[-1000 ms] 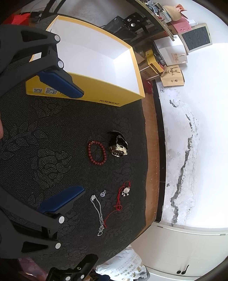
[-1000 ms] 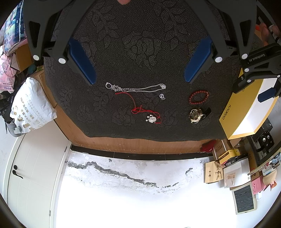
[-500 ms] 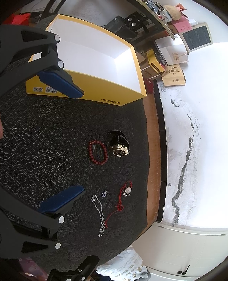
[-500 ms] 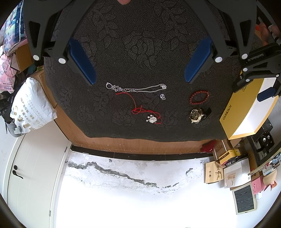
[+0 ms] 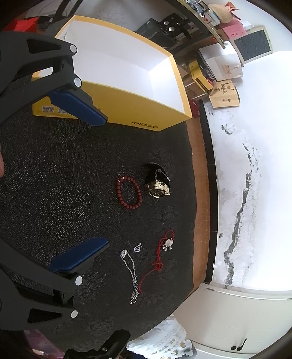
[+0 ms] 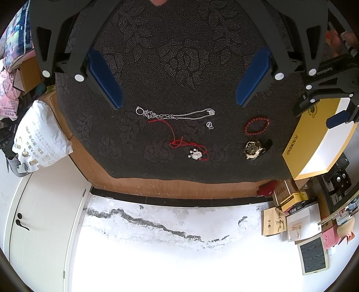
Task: Organize jewelry
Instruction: 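Lower left tool onto red bead bracelet and close while right tool approaches small silver ring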
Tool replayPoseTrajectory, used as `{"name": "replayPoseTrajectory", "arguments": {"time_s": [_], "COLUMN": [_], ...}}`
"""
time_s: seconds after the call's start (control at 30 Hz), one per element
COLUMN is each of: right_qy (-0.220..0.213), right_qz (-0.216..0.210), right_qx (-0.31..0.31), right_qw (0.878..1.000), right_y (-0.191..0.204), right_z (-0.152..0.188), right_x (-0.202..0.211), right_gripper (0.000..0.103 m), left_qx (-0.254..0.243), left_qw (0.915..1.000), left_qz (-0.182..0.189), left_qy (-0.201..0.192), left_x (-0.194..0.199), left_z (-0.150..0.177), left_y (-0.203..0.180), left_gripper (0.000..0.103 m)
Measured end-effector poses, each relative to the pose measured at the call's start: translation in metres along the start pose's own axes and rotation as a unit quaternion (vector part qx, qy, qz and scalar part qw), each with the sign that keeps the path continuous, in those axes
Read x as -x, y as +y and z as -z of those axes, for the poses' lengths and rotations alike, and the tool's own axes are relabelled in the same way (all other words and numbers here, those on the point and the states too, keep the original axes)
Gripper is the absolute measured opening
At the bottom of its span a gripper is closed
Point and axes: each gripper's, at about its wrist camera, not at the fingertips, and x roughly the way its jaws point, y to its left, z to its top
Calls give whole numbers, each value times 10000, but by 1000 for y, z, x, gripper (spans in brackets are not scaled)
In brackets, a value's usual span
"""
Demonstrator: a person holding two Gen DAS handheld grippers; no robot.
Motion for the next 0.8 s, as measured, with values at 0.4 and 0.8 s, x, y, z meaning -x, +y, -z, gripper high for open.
{"name": "replayPoseTrajectory", "arguments": {"time_s": [0.4, 0.8], "right_qy": [169, 374], "right_qz": [7, -127], "right_qx": [-80, 51], "right_qw": [9998, 9992], "right_y": [-12, -13], "right_z": [0, 3], "right_x": [-23, -45], "right_gripper": [97, 97], "left_qx": [191, 157], "left_qw": [9979, 9962], "left_qz": [107, 230], "left_qy": [605, 826], "left_x": [-84, -146], "left_z": [-11, -26], "left_y": [-4, -3], "left_gripper": [97, 97]}}
